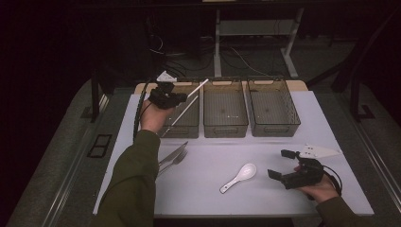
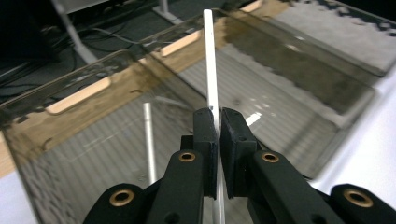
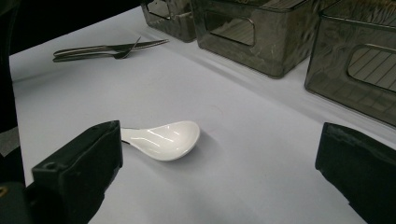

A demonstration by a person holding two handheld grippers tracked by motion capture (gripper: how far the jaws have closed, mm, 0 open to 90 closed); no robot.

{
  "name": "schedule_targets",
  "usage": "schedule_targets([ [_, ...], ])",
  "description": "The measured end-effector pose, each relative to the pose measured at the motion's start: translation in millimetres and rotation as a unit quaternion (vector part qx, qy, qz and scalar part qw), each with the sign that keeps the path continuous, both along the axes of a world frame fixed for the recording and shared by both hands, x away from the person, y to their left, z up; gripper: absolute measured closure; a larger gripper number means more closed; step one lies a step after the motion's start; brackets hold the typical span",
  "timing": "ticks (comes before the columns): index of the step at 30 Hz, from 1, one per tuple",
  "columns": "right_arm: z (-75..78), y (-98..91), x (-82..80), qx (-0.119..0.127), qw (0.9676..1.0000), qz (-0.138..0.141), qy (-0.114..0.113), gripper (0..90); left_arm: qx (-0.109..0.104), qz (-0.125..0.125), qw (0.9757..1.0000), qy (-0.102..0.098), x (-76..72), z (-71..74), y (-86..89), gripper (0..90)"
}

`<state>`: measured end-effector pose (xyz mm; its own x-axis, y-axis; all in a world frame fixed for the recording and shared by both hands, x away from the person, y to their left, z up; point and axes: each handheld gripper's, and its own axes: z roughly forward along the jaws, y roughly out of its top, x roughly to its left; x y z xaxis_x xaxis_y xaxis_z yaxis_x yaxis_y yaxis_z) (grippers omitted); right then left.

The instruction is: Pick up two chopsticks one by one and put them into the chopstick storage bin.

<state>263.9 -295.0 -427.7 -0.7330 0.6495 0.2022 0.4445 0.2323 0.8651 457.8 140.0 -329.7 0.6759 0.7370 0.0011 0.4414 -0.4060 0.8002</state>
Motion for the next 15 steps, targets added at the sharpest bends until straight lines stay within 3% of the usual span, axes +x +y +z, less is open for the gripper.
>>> schedule_targets([
  [7, 0.3, -0.8, -0.2, 0.002, 1.0000, 0.001, 0.001, 0.7, 0.006, 0.056, 0.9983, 0.017, 21.2, -23.7, 5.1, 84.1],
  [12, 0.6, -0.9, -0.4, 0.003, 1.0000, 0.001, 0.001, 0.7, 0.028, 0.078, 0.9961, 0.029, 29.8, -33.4, 8.9, 84.0],
  [15, 0.7, -0.9, -0.6, 0.004, 1.0000, 0.001, 0.001, 0.7, 0.042, 0.091, 0.9939, 0.047, 33.4, -40.7, 9.2, 83.9],
])
